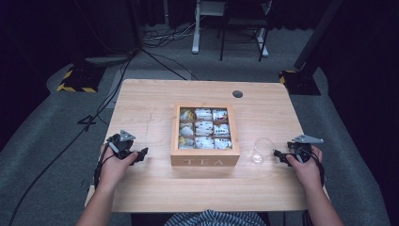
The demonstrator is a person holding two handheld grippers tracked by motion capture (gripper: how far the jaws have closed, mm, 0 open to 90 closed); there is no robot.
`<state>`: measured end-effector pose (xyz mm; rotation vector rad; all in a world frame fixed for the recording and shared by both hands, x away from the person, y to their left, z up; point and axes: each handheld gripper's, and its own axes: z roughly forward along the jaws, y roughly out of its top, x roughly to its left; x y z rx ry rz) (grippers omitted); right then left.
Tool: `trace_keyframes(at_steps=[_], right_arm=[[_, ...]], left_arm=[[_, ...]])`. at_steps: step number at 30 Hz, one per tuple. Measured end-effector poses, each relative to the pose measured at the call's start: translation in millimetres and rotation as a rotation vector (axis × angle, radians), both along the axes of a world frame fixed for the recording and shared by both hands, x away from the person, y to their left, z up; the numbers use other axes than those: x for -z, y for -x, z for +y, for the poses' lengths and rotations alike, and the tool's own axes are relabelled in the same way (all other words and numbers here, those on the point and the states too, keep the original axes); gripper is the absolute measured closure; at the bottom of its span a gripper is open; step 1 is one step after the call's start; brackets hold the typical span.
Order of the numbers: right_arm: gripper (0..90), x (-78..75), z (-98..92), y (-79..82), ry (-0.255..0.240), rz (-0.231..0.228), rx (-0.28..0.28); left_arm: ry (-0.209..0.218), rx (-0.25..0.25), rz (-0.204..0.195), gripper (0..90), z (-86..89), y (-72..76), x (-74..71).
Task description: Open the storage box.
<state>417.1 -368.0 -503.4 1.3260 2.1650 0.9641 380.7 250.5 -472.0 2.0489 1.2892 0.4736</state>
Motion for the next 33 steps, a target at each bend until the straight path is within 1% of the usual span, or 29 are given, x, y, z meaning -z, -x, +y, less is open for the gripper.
trace_keyframes(at_steps=[1, 2, 3, 4, 5, 7, 8, 9, 12, 15, 16, 17, 18, 19, 20, 21, 22, 23, 24, 25, 26, 27, 28, 29, 30, 31, 32, 33], right_arm=[[20.4, 0.0, 0.0, 0.0, 0.000, 0.000, 0.000], [20.0, 0.0, 0.2, -0.6, 0.001, 0.001, 0.001], [19.9, 0.0, 0.2, -0.9, 0.001, 0.000, 0.000], [19.8, 0.1, 0.4, -1.1, 0.001, 0.000, 0.002], [19.8, 0.1, 0.4, -1.1, 0.001, 0.000, 0.002], [19.8, 0.1, 0.4, -1.1, 0.001, -0.001, 0.002], [19.8, 0.0, 0.4, -1.1, 0.001, 0.000, 0.001], [19.8, 0.0, 0.4, -1.1, 0.001, 0.000, 0.001], [19.8, 0.1, 0.4, -1.1, 0.001, -0.001, 0.002], [19.8, 0.1, 0.4, -1.1, 0.001, -0.001, 0.002], [19.8, 0.1, 0.4, -1.1, 0.001, -0.001, 0.002], [19.8, 0.1, 0.4, -1.1, 0.001, 0.000, 0.002], [19.8, 0.1, 0.4, -1.1, 0.001, 0.000, 0.002], [19.7, 0.1, 0.4, -1.2, 0.002, -0.002, 0.001], [19.7, 0.1, 0.4, -1.2, 0.002, -0.002, 0.001], [19.8, 0.1, 0.4, -1.1, 0.001, -0.001, 0.002], [19.8, 0.1, 0.4, -1.1, 0.001, -0.001, 0.002], [19.8, 0.1, 0.4, -1.1, 0.001, -0.001, 0.002], [19.8, 0.1, 0.4, -1.1, 0.001, -0.001, 0.002], [19.7, 0.2, 0.3, -1.2, 0.002, -0.002, 0.001], [19.8, 0.1, 0.4, -1.1, 0.001, -0.001, 0.002], [19.8, 0.1, 0.4, -1.1, 0.001, -0.001, 0.002], [19.8, 0.1, 0.4, -1.1, 0.001, -0.001, 0.002], [19.8, 0.1, 0.4, -1.1, 0.001, -0.001, 0.002], [19.8, 0.1, 0.4, -1.1, 0.001, 0.000, 0.002], [19.8, 0.1, 0.4, -1.1, 0.001, -0.001, 0.002], [19.8, 0.1, 0.4, -1.1, 0.001, 0.000, 0.002], [19.8, 0.1, 0.4, -1.1, 0.001, 0.000, 0.002]], left_arm=[[0.000, 0.000, 0.000, 28.2, 0.0, 0.0, 0.0], [0.011, 0.001, -0.011, 27.0, -1.7, 1.2, -3.2], [0.051, -0.010, -0.018, 25.3, -5.3, 3.5, -9.3], [0.064, -0.004, -0.012, 24.1, -7.0, 4.5, -12.1], [0.064, -0.004, -0.012, 23.4, -7.0, 4.5, -12.1], [0.066, 0.015, -0.025, 22.9, -11.2, 7.0, -17.3], [0.073, 0.024, -0.038, 22.4, -15.8, 9.2, -22.5], [0.073, 0.024, -0.038, 22.4, -15.8, 9.2, -22.5], [0.060, 0.083, -0.046, 23.6, -24.5, 14.6, -30.0], [0.037, 0.163, -0.058, 29.9, -34.2, 20.6, -37.1], [0.040, 0.186, -0.060, 29.9, -38.4, 23.0, -38.8], [0.049, 0.236, -0.066, 32.5, -46.9, 27.1, -41.2], [0.049, 0.236, -0.066, 34.4, -46.9, 27.1, -41.2], [0.057, 0.263, -0.063, 36.7, -51.5, 29.1, -42.0], [0.059, 0.288, -0.065, 36.7, -55.9, 30.9, -42.6], [0.056, 0.309, -0.066, 37.8, -59.6, 32.3, -43.4], [0.059, 0.324, -0.065, 42.2, -63.5, 33.8, -43.5], [0.057, 0.339, -0.068, 42.2, -66.5, 34.7, -43.7], [0.060, 0.360, -0.068, 45.0, -70.8, 35.5, -43.4], [0.064, 0.364, -0.063, 47.6, -72.1, 35.7, -42.7], [0.059, 0.363, -0.060, 49.7, -72.8, 35.7, -41.9], [0.062, 0.360, -0.044, 51.0, -73.5, 35.5, -40.4], [0.048, 0.357, -0.032, 52.7, -73.7, 35.4, -39.0], [0.048, 0.357, -0.032, 54.4, -73.7, 35.4, -39.0], [0.036, 0.356, -0.029, 54.4, -73.8, 35.1, -37.2], [0.027, 0.360, -0.023, 56.6, -73.5, 34.7, -35.8], [0.034, 0.361, -0.016, 60.4, -73.9, 34.7, -34.3], [0.032, 0.365, -0.015, 60.4, -73.7, 34.4, -33.9]])
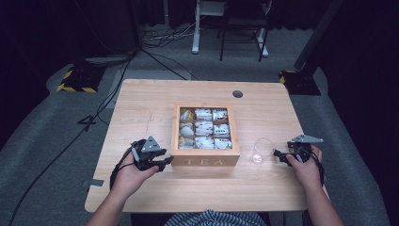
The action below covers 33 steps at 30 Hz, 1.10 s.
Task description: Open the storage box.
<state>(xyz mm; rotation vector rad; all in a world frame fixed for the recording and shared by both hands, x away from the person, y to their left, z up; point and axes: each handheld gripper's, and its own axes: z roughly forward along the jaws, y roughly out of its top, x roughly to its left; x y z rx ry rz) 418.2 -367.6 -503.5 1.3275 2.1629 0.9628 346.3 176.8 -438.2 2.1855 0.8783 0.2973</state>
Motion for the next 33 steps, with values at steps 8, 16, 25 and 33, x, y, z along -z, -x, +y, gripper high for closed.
trace_keyframes(at_steps=[8, 16, 25, 33], right_arm=[[19.8, 0.0, 0.0, 0.0, 0.000, 0.000, 0.000], [19.3, 0.0, 0.0, -0.1, 0.001, 0.001, -0.003], [19.1, 0.0, 0.1, -0.1, 0.001, 0.001, -0.004], [19.1, 0.0, 0.1, -0.1, 0.001, 0.001, -0.004]], left_arm=[[-0.020, 0.011, 0.003, 72.0, -2.1, -0.6, 3.6], [-0.019, 0.021, -0.009, 74.7, -4.6, 0.1, 4.1], [-0.039, 0.025, -0.055, 69.8, -8.6, 1.1, 4.4], [-0.034, 0.013, -0.103, 61.5, -11.1, 1.2, 6.7]])
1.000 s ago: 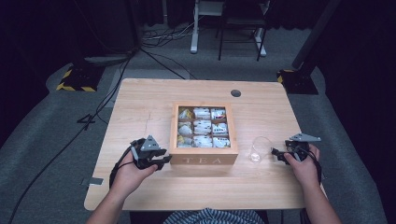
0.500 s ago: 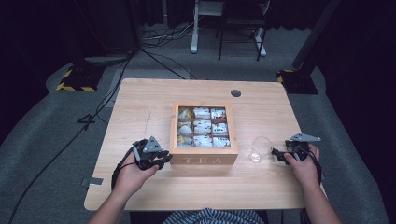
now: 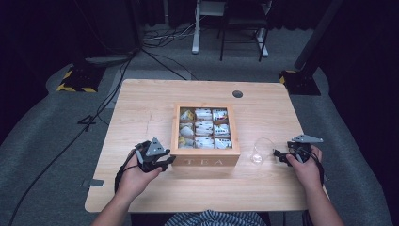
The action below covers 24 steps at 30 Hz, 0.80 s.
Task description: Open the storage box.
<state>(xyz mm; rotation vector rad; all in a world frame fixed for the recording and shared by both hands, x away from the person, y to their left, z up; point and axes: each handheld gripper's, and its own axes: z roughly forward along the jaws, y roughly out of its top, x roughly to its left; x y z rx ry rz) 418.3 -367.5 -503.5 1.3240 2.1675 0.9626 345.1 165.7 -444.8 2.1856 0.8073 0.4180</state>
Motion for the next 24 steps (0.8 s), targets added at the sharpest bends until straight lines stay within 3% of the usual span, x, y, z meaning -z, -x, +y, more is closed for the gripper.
trace_keyframes(at_steps=[6, 17, 24], right_arm=[[19.1, 0.0, 0.0, 0.0, -0.001, 0.000, 0.000], [18.8, 0.0, -0.8, 0.3, -0.001, 0.000, -0.012], [18.9, 0.0, -1.7, 1.0, 0.002, 0.001, -0.028]], left_arm=[[0.003, 0.000, -0.019, 56.2, -1.1, -0.4, 0.6], [0.030, -0.026, -0.089, 51.4, -3.7, -2.5, -7.7], [0.045, -0.037, -0.116, 42.7, -7.1, -7.8, -10.5]])
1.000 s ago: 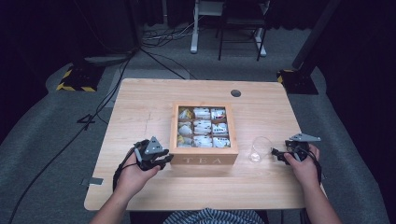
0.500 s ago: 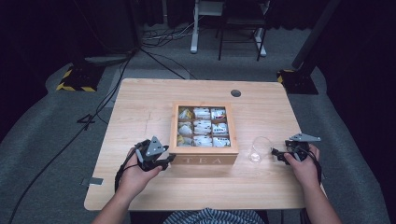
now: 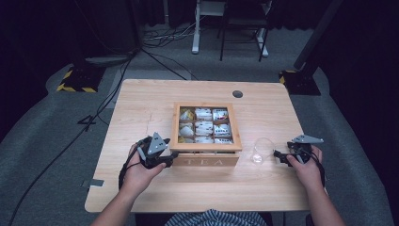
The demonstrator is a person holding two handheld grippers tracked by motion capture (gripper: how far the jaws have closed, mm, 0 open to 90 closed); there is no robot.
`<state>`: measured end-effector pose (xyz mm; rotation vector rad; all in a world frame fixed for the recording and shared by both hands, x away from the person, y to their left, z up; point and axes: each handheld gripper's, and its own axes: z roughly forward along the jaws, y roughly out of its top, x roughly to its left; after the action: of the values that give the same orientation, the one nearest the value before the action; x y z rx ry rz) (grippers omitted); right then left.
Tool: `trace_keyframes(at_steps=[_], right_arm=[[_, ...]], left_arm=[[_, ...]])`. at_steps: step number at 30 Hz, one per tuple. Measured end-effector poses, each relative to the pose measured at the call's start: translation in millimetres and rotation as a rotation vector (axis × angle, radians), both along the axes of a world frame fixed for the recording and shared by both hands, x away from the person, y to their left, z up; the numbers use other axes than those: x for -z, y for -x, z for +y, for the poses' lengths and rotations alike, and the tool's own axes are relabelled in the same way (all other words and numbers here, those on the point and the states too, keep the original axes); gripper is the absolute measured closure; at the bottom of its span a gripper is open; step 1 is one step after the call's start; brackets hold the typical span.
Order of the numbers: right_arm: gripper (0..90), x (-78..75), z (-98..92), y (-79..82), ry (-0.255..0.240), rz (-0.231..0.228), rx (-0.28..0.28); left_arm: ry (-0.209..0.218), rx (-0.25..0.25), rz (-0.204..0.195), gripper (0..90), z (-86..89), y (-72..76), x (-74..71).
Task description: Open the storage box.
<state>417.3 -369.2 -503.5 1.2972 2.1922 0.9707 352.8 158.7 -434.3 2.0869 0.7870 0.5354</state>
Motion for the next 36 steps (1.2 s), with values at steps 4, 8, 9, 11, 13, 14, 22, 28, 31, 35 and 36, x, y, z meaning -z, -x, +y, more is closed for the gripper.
trace_keyframes(at_steps=[4, 8, 9, 11, 13, 14, 22, 28, 31, 35, 36], right_arm=[[18.9, 0.0, -0.1, 0.4, -0.001, 0.000, -0.002], [18.9, 0.0, -0.2, 0.5, 0.000, 0.000, -0.003], [18.9, 0.0, -0.2, 0.5, 0.000, 0.000, -0.003], [19.0, 0.0, -0.2, 0.5, 0.000, -0.001, -0.003], [18.9, 0.0, -0.2, 0.5, 0.000, -0.001, -0.003], [18.9, 0.0, -0.2, 0.5, 0.000, -0.001, -0.003], [19.0, 0.1, -0.1, 0.5, -0.001, 0.000, -0.001], [19.0, 0.1, 0.7, 0.6, -0.001, -0.002, 0.007], [19.0, 0.1, 1.3, 0.7, -0.002, -0.002, 0.014], [19.0, 0.1, 1.9, 0.8, -0.002, -0.001, 0.021], [19.0, 0.1, 2.1, 0.8, -0.001, -0.001, 0.023]], left_arm=[[0.018, -0.009, -0.025, 41.9, -0.4, -1.1, -6.4], [0.039, -0.014, -0.056, 41.3, 0.2, -2.4, -13.4], [0.041, -0.014, -0.062, 40.7, 0.4, -3.1, -15.1], [0.043, -0.016, -0.064, 40.3, -0.1, -5.1, -17.7], [0.045, -0.015, -0.062, 38.5, -1.2, -8.0, -20.2], [0.042, -0.016, -0.066, 37.8, -2.0, -9.5, -21.7], [0.048, -0.013, -0.128, 36.4, -4.8, -18.7, -38.3], [0.059, -0.014, -0.138, 37.3, -5.2, -24.8, -50.1], [0.060, -0.015, -0.143, 37.7, -5.6, -28.3, -54.9], [0.051, -0.013, -0.129, 38.0, -5.5, -32.1, -60.7], [0.052, -0.015, -0.130, 38.6, -5.5, -32.6, -61.9]])
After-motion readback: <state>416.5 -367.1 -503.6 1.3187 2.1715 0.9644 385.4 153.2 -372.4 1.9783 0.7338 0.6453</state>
